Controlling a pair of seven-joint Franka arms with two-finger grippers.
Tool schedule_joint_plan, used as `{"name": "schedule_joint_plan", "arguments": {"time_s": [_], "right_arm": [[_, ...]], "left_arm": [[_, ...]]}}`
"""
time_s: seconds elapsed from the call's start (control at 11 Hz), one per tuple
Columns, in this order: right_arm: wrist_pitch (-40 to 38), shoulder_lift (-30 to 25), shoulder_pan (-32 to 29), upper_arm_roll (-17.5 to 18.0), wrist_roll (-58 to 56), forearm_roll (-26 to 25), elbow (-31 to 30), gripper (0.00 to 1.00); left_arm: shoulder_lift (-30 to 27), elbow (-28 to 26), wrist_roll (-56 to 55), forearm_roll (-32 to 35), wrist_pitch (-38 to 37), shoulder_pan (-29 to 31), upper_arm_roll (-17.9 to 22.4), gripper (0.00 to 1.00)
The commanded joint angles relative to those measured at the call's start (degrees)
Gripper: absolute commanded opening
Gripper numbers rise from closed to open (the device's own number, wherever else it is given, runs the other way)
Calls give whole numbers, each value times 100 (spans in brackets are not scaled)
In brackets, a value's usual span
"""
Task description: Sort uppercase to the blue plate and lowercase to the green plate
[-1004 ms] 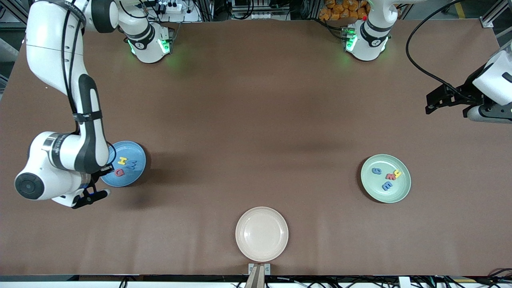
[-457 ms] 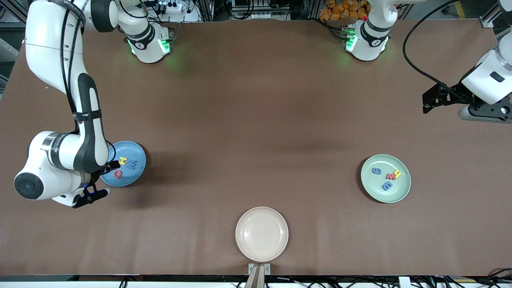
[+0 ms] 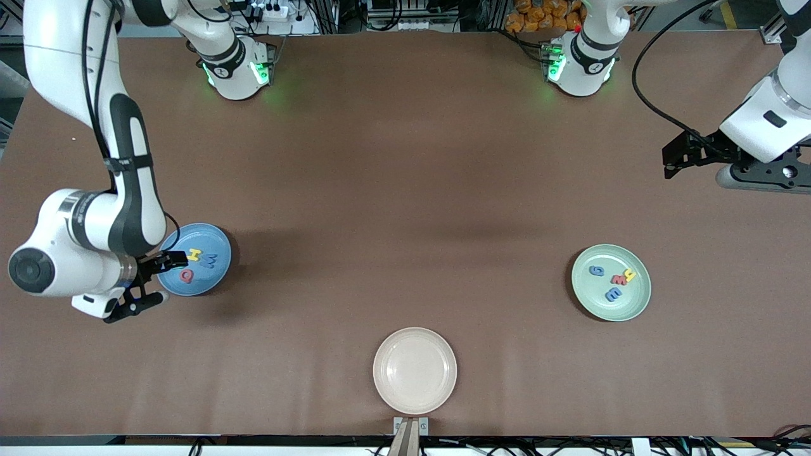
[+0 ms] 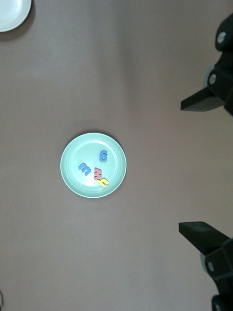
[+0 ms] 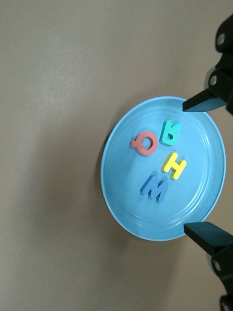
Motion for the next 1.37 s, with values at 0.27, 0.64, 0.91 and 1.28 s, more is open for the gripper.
{"name": "schedule_joint_plan", "arguments": {"time_s": [0.27, 0.64, 0.91, 1.28], "right_arm": [[532, -1792, -1076, 1545, 1347, -1082, -1258, 100], [427, -2452, -1156, 1546, 1375, -994, -811, 100], [-494, -2628, -1296, 1538, 1794, -801, -91, 100], [-1829, -2813, -1332, 1546, 1963, -827, 849, 100]], "left_arm": [[-58, 45, -161, 226, -101, 56, -24, 100], [-32, 448, -153, 314, -101, 179, 169, 100], [-5, 634, -135, 261, -101, 153, 231, 100], [-67, 581, -109, -370, -522, 284, 248, 100]]}}
